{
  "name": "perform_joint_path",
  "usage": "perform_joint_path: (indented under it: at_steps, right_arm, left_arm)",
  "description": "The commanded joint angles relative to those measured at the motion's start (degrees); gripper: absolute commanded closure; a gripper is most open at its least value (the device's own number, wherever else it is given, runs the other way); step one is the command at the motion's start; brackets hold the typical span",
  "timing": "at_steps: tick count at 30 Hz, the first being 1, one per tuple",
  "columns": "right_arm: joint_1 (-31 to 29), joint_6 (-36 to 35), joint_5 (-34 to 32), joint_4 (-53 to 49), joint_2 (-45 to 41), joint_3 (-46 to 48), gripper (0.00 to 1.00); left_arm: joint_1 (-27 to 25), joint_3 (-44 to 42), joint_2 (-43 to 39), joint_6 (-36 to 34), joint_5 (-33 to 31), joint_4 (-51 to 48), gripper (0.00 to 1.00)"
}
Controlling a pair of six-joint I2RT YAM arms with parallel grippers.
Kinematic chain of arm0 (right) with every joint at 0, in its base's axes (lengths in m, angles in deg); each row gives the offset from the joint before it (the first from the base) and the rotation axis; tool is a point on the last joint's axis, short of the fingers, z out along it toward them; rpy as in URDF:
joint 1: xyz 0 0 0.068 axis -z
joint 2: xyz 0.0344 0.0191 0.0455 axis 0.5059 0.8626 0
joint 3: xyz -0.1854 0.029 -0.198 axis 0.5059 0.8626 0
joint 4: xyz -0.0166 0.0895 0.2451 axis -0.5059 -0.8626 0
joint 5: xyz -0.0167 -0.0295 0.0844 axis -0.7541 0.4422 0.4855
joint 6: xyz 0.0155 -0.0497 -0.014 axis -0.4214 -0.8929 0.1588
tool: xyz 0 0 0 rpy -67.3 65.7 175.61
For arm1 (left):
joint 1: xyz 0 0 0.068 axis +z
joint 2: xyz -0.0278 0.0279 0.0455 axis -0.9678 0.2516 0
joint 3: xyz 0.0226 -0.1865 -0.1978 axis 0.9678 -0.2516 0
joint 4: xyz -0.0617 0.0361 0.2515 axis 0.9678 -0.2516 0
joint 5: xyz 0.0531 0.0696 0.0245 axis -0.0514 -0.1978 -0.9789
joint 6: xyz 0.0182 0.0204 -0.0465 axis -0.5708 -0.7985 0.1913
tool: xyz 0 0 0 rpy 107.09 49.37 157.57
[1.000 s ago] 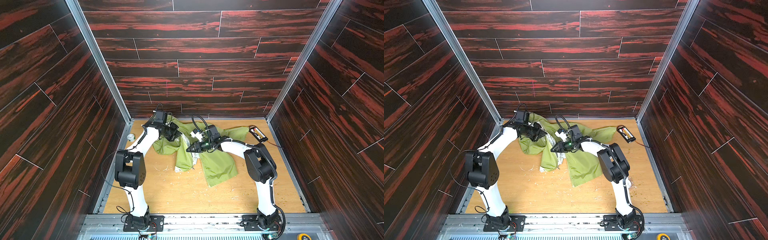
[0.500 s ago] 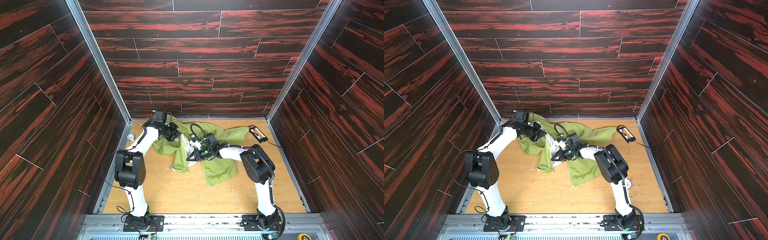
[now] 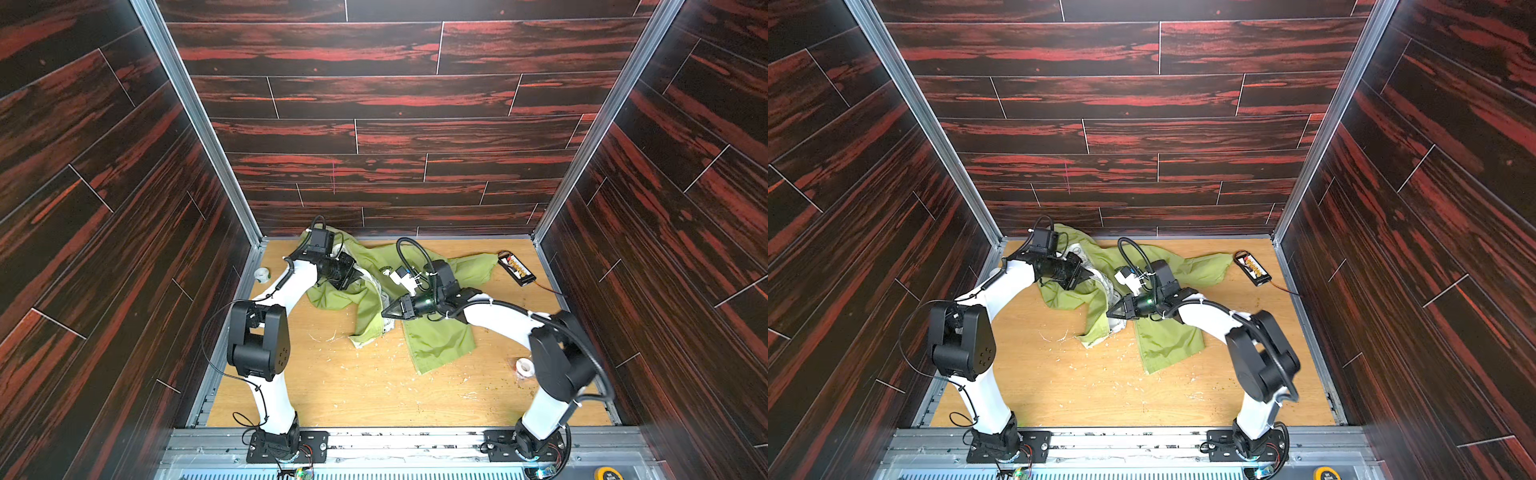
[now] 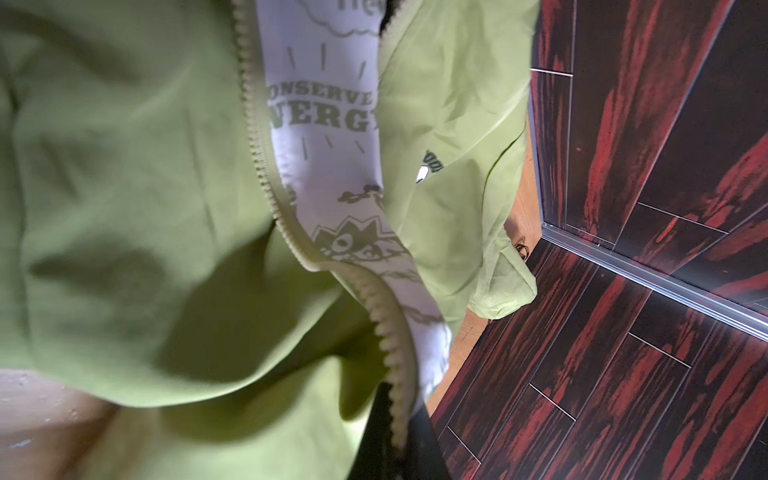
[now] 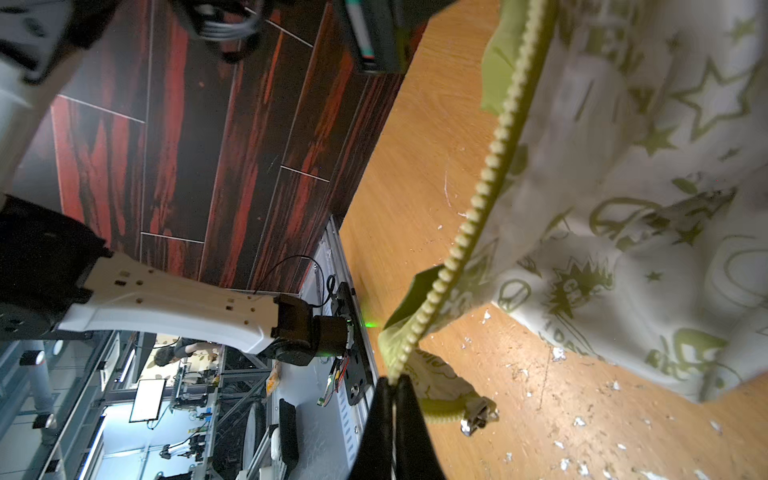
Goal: Zip up the jacket
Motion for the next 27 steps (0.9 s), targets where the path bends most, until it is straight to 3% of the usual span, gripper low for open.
perform_joint_path:
  at_steps: [1,3,8,11,16,21,27]
  right_arm:
    - [-0.51,-0.37,-0.98,-3.97,-5.13,3.21,1.0]
    - [-0.55,-0.55,-1.64,-5.82,-7.9,4.93,1.0]
    - [-0.57,-2.45,-4.28,-12.35,-14.74,9.66,1.0]
    - [-0.05,-3.5,-7.1,-16.74,-16.22,12.03,1.0]
    - [1.83,-3.32,-12.46,-20.33,-15.45,14.58,1.0]
    - [3.29,-2.62,-17.34,-21.63,-10.67,13.84,1.0]
    - [3.73,-2.63,-18.23,-21.88,-4.95,10.78,1.0]
  left_arm:
    - [-1.08,-1.43,-3.88,1.04,0.0,2.9,0.98]
    - [-2.32,-1.97,-4.42,1.07,0.19,3.86,0.9]
    - [-4.78,-2.38,-5.73,1.31,-0.51,5.78,0.47]
    - [-4.7,-0.85,-5.58,-0.68,-2.49,2.71,0.34]
    - [-2.37,5.14,-4.16,-7.7,-7.87,-9.4,0.3]
    - [2.33,8.23,-3.08,-12.45,-14.86,-15.51,0.3]
    - [6.32,14.53,5.27,-14.55,-15.3,-17.63,0.36]
